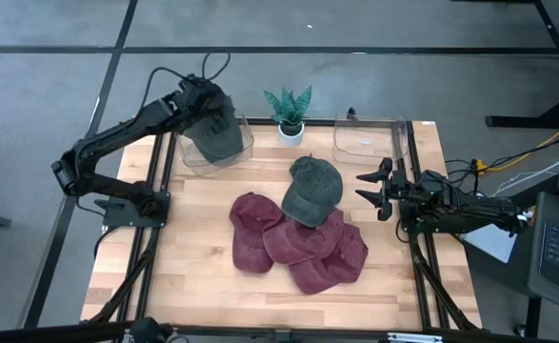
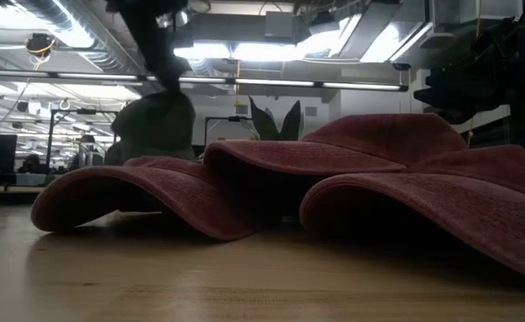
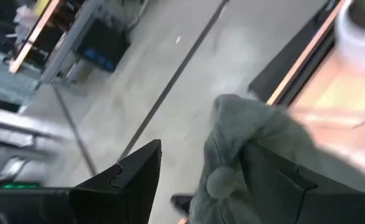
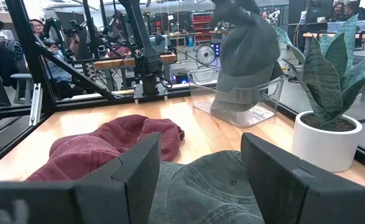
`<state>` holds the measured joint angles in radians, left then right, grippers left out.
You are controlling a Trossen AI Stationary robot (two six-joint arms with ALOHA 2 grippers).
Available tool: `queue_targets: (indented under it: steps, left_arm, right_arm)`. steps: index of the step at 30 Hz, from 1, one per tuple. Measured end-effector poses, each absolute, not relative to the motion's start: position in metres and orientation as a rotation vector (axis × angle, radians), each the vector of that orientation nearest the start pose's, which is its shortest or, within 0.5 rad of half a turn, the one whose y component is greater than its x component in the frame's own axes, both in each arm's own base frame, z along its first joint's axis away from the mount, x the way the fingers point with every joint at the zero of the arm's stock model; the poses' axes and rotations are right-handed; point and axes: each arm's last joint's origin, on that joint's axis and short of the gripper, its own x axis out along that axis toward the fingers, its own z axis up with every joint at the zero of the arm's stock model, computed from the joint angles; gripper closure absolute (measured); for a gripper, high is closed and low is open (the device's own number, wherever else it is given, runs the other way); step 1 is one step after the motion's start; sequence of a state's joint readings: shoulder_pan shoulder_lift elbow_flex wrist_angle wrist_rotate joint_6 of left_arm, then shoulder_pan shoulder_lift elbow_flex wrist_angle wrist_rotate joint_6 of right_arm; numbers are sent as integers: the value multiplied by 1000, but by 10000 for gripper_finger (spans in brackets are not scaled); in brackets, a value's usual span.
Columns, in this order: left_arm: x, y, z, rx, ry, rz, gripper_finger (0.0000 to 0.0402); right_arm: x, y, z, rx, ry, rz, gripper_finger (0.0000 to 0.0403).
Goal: Pick & Place hat
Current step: Put the left black cap into the left transparent bin
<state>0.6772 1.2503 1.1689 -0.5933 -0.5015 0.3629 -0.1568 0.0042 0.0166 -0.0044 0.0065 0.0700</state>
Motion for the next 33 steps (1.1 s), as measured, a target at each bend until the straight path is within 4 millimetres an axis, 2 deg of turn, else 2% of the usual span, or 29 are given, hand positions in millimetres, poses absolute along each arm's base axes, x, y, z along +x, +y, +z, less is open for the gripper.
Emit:
queue_targets:
  steps: [5, 11, 16, 19, 27, 30, 33]
  left_arm:
    - [188, 156, 350, 241, 849, 946, 194]
    - [181, 151, 345, 189, 915, 937, 203]
    - [187, 148, 345, 92, 830, 784, 213]
    - [193, 152, 342, 94, 826, 766, 225]
    - [218, 175, 312, 126, 933, 729, 298]
    - [226, 182, 302, 139, 970, 769, 336]
    - [226, 186, 290, 160, 1085, 831, 375]
  right_arm:
    - [96, -15, 168, 69, -14, -163, 181]
    - [96, -15, 168, 69, -14, -163, 181]
    - [96, -15, 168, 69, -14, -163, 181]
    - [96, -15, 168, 69, -14, -163, 181]
    - [96, -15, 168, 69, -14, -163, 181]
    - [96, -15, 168, 69, -14, -163, 181]
    - [96, -15, 168, 69, -14, -163, 181]
